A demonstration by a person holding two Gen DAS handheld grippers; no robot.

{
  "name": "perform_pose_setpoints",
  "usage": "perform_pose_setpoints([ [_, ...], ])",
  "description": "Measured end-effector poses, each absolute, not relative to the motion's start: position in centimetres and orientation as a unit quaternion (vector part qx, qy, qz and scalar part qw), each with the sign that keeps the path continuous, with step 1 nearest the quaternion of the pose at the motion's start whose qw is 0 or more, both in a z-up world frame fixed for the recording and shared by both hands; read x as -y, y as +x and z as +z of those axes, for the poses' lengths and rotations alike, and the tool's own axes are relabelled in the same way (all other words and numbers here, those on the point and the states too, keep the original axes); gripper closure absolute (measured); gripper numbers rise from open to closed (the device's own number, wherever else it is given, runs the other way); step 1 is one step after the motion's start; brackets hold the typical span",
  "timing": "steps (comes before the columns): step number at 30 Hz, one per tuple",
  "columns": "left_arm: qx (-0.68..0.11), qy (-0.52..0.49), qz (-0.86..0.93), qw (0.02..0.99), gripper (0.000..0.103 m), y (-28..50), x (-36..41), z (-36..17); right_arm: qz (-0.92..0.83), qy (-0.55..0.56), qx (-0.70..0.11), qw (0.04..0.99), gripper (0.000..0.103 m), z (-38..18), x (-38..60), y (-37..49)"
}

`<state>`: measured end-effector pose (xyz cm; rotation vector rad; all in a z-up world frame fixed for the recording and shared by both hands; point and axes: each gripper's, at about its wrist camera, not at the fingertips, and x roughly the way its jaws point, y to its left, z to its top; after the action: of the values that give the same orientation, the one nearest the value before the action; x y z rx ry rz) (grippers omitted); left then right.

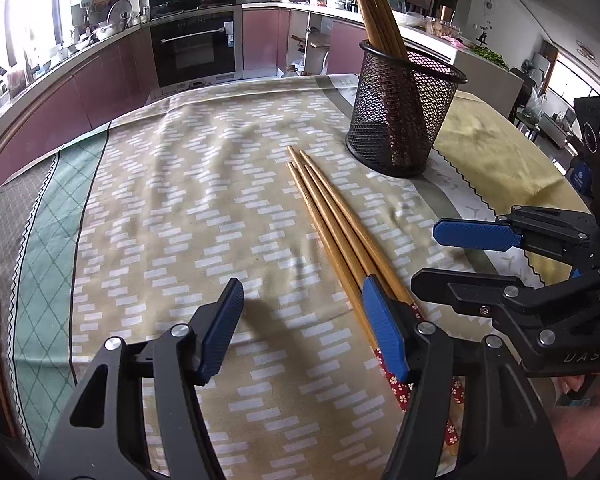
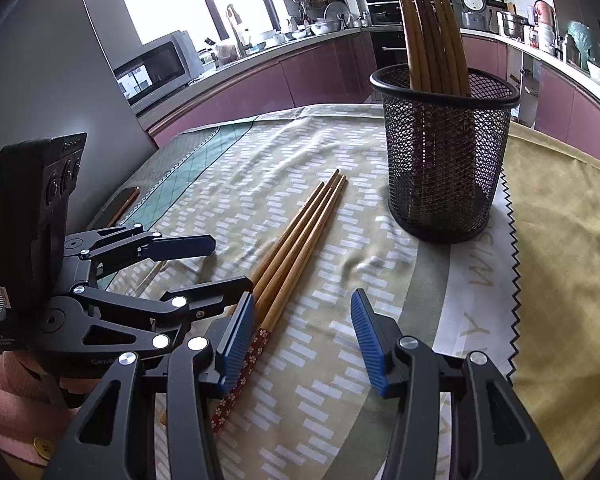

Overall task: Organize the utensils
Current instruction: 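Move both tools back down to the chopsticks on the cloth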

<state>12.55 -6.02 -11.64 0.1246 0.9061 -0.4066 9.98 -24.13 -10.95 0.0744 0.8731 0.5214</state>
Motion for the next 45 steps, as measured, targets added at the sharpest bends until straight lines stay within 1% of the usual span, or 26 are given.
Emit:
perform_pose_setpoints([
  [5, -0.436, 0.064, -0.189, 0.878, 0.042, 12.6, 6.1, -11.7, 0.249, 0.033, -0.419, 0.873, 0.055, -11.1, 23.9, 9.8],
  [9, -0.437, 0.064, -0.182, 0.879, 0.047, 12.6, 6.0, -11.7, 0.248, 0.03, -0.419, 0.873, 0.055, -11.1, 23.7, 9.9],
  [16, -0.44, 0.051, -0.174, 0.879, 0.048, 12.7, 5.4, -11.8, 0.24, 0.017, -0.422, 0.874, 0.056, -11.3, 22.9, 10.2],
  [20, -0.443, 0.042, -0.174, 0.878, 0.051, 12.9, 5.1, -11.7, 0.237, 0.008, -0.426, 0.873, 0.057, -11.6, 22.5, 10.5],
  [22, -0.444, 0.04, -0.175, 0.878, 0.052, 13.0, 5.0, -11.7, 0.232, 0.002, -0.426, 0.874, 0.06, -11.6, 22.4, 10.7],
  [27, -0.445, 0.035, -0.178, 0.877, 0.057, 13.1, 5.0, -11.7, 0.226, -0.004, -0.429, 0.875, 0.065, -11.6, 22.3, 10.9],
  [35, -0.447, 0.048, -0.182, 0.874, 0.058, 13.4, 5.6, -11.8, 0.219, -0.01, -0.436, 0.873, 0.07, -11.6, 22.4, 11.2],
  [37, -0.448, 0.053, -0.18, 0.874, 0.058, 13.8, 5.8, -11.9, 0.215, -0.016, -0.436, 0.874, 0.077, -11.6, 22.2, 11.5],
  [40, -0.45, 0.056, -0.179, 0.873, 0.059, 14.1, 6.1, -12.0, 0.207, -0.011, -0.44, 0.873, 0.085, -11.7, 22.6, 12.2],
  [43, -0.45, 0.059, -0.177, 0.873, 0.059, 14.7, 6.4, -12.0, 0.205, -0.011, -0.443, 0.873, 0.085, -11.7, 22.5, 12.6],
  [45, -0.451, 0.057, -0.175, 0.873, 0.063, 15.1, 6.5, -12.0, 0.203, -0.014, -0.444, 0.873, 0.085, -11.7, 22.3, 12.7],
])
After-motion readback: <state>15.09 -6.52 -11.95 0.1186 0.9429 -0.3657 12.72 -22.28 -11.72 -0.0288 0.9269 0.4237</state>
